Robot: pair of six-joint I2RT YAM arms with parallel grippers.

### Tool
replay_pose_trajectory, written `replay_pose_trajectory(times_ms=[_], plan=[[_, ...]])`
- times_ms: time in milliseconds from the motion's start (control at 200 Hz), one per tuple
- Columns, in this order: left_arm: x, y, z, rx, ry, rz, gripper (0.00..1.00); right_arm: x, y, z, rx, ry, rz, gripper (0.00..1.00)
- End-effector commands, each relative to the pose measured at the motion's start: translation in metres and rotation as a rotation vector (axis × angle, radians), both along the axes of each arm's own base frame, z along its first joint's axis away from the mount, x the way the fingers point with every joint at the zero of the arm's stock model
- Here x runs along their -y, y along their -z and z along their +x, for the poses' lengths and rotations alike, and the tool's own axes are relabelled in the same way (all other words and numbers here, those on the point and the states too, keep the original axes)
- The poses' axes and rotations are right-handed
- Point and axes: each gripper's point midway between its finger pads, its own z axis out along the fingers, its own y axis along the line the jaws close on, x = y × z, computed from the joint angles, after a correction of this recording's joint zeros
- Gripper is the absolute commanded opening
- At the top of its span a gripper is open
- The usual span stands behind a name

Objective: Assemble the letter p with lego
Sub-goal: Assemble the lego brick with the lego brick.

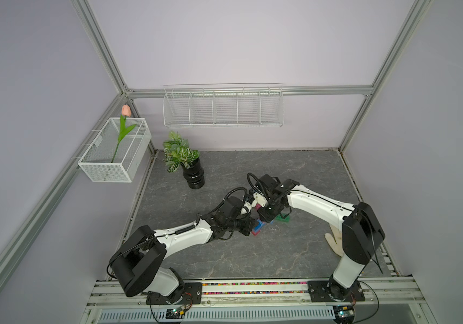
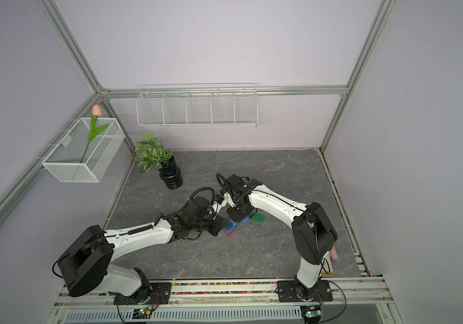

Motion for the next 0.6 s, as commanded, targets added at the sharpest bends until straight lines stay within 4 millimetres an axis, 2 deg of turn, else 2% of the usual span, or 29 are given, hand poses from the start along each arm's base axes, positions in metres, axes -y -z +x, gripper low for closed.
replay_pose_trajectory(times_ms=[0, 255, 595], plan=[[-0.0492, 0.0700, -0.0290, -0.156, -0.025, 0.268, 0.00, 0.0019, 0.0118, -0.0045, -0.001, -0.030, -0.027, 0.24], [-0.0496, 0.0741, -0.0302, -0.166, -0.023, 0.275, 0.00, 0.0030, 0.0186, -0.0099, -0.009, -0.032, -0.034, 0.24], [-0.0508, 0.0756, -0.0298, -0.163, -0.027, 0.278, 0.00, 0.0044, 0.0131, -0.0104, 0.015, -0.020, -0.017, 0.27]])
